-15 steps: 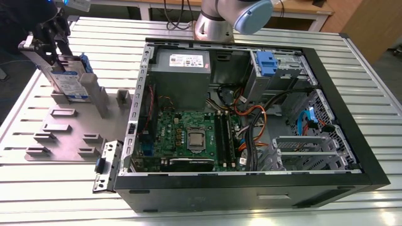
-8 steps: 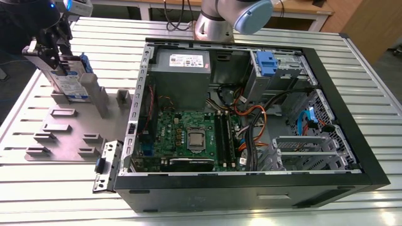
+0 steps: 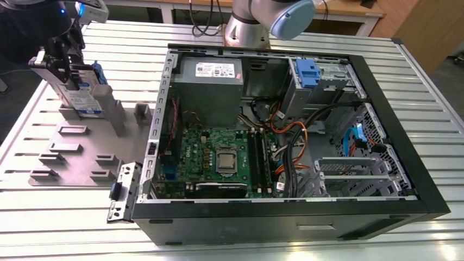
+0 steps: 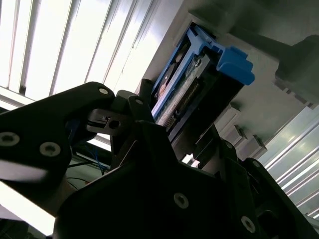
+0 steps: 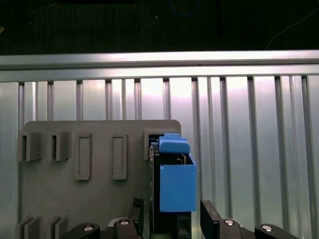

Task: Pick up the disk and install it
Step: 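Pick up the disk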

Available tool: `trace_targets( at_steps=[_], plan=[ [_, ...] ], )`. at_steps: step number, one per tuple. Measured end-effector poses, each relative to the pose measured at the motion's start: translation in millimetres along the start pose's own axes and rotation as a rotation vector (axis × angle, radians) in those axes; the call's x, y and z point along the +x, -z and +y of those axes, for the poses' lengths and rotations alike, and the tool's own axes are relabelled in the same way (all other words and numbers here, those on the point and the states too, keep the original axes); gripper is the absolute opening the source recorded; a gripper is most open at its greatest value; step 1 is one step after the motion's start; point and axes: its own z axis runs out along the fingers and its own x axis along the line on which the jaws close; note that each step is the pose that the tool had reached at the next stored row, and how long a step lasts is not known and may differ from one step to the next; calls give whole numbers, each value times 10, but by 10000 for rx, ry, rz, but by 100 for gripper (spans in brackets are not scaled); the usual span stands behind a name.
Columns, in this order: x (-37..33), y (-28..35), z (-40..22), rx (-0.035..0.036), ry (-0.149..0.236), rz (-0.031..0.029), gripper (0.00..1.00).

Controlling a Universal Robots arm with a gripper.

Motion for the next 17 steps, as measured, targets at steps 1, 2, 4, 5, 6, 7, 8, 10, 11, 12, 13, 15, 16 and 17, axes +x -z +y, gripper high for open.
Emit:
trace_targets(
  at_steps=[1,2,4,5,6,7,8,10,11,12,13,15,16,17],
  plan=[
    [0,0,0,0,0,0,56],
    [0,-1,0,0,0,0,56],
    [0,-2,0,0,0,0,56],
    [0,-3,0,1,0,-1,56],
    [0,-3,0,1,0,0,56],
    [0,-4,0,1,0,0,56],
    [0,-4,0,0,0,0,56],
    [0,11,0,0,0,0,56],
    [-1,26,1,1,0,0,56],
    [-2,45,1,1,0,-1,56],
    [-3,67,2,0,1,0,56],
    [-5,112,4,1,0,-1,56],
    [-5,134,5,0,-1,0,56],
    [-6,149,5,0,-1,0,56]
  ],
)
